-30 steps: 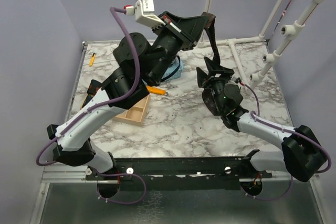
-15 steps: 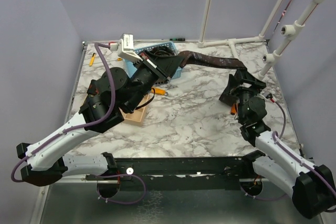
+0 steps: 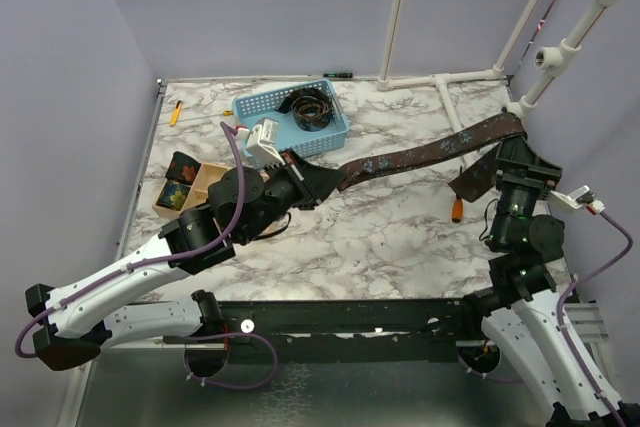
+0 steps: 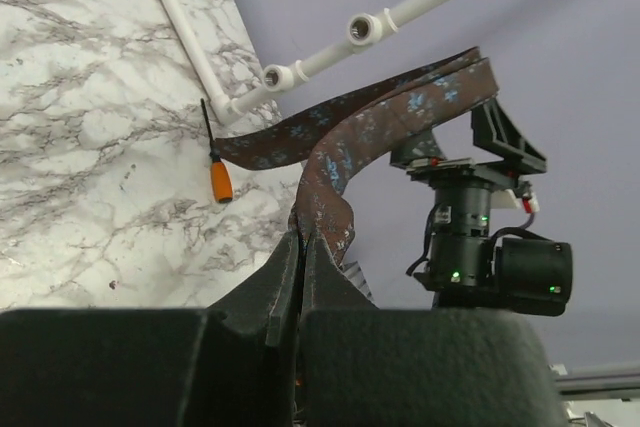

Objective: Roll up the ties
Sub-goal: Flatten out the tie at the center of the board.

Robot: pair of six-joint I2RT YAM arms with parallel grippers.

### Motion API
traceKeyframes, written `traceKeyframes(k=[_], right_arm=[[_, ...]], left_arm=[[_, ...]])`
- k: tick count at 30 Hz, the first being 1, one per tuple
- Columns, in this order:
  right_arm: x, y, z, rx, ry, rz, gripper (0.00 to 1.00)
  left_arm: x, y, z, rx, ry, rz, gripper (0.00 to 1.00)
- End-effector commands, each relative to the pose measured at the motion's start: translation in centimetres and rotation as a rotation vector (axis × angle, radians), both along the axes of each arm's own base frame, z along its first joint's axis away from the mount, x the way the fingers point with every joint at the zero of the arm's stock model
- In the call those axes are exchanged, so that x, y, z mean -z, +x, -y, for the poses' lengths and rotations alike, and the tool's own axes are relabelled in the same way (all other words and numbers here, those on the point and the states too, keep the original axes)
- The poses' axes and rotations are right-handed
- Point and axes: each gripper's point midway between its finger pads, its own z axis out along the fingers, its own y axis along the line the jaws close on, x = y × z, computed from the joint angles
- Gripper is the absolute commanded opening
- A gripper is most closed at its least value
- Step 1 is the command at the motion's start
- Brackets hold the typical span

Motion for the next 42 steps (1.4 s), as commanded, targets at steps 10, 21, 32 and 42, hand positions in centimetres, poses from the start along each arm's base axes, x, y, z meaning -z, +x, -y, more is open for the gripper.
traceKeyframes(k=[10,21,32,42], right_arm=[[-2.8,-4.8,6.0,0.386,-0.389,-0.162,0.85],[17.4,-3.5,5.3,0.267,-0.274,-0.565,0.85],[21.2,-3.0,5.2,0.263,-0.385,-0.668,0.85],[17.6,-2.1,0.4,-0.031,-0.523,-0.671,0.87]], left_arm=[[5.5,0.4,5.4,0.146,0.131,0.037,0.0],[25.6,2.9,-0.9,-0.117,0.54,-0.096,0.0],[31.8,2.6,-7.4,-0.303,0.606,-0.142,0.0],[33.1,1.9,-10.1,-0.35,0.649,-0.16,0.0]])
